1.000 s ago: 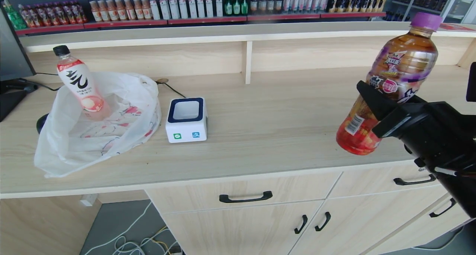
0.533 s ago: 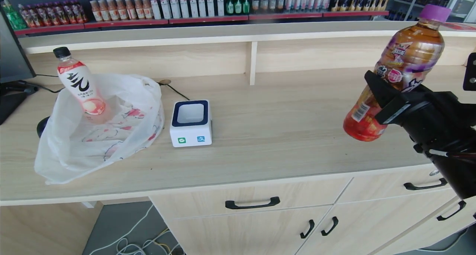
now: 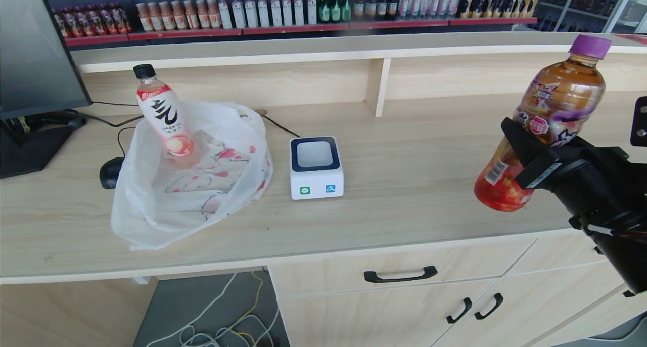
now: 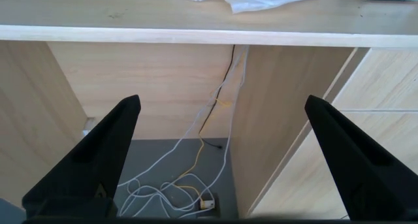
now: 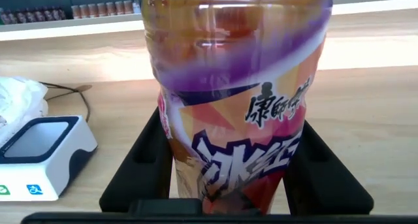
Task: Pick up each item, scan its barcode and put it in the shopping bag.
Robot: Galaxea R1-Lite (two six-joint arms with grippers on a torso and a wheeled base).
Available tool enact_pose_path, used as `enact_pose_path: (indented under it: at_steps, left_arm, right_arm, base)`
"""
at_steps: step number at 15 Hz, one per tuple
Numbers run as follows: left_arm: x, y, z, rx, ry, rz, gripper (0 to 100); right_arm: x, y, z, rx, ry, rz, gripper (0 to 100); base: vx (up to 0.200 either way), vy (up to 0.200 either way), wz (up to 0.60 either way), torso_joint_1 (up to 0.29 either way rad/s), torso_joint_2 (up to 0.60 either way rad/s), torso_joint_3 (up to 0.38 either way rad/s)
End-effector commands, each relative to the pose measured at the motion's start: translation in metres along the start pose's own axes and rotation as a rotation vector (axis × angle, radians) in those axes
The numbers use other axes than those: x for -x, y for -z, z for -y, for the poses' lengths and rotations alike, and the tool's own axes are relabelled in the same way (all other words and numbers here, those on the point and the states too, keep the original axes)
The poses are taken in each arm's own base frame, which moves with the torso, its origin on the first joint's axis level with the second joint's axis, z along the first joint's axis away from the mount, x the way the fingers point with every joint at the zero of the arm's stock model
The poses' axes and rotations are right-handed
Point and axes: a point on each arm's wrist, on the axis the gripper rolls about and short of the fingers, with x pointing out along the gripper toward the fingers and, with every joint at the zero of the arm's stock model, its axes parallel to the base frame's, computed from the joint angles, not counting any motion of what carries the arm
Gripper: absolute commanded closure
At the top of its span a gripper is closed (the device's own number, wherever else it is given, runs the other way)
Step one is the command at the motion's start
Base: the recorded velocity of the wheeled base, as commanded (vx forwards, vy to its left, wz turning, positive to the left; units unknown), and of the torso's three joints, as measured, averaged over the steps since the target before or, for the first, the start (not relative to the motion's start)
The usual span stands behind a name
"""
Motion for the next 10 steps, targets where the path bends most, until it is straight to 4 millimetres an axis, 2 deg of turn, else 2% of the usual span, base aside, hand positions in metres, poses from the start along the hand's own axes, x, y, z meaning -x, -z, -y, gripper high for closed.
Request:
enact_pose_path:
  at_steps: [1,4,6,10]
  left_arm:
    - [0.000,0.000,0.000,0.000,0.000,-0.001,0]
    - [0.000,0.000,0.000,0.003,0.000,0.001,0]
    - [0.000,0.000,0.000,-0.003,0.000,0.001,0]
    - [0.000,0.000,0.000,0.000,0.000,-0.001,0]
  right_arm:
    - [0.001,-0.001,0.000,0.000,-0.002,0.001,100]
    - [-0.007,-0.011,-0.001,-0.012,0.004,0.050,100]
    - [-0.007,-0.011,-0.001,-0.008,0.003,0.047,100]
    - [-0.007,-0.009,-0.002,0.065,0.001,0.038,100]
  base:
    - [0.000,0.200,0.00,0.002,-0.01,0.007]
    - [0.000,0.200,0.00,0.002,0.01,0.001]
    - [0.000,0.200,0.00,-0.002,0.00,0.002]
    - [0.000,0.000,0.00,0.000,0.00,0.000]
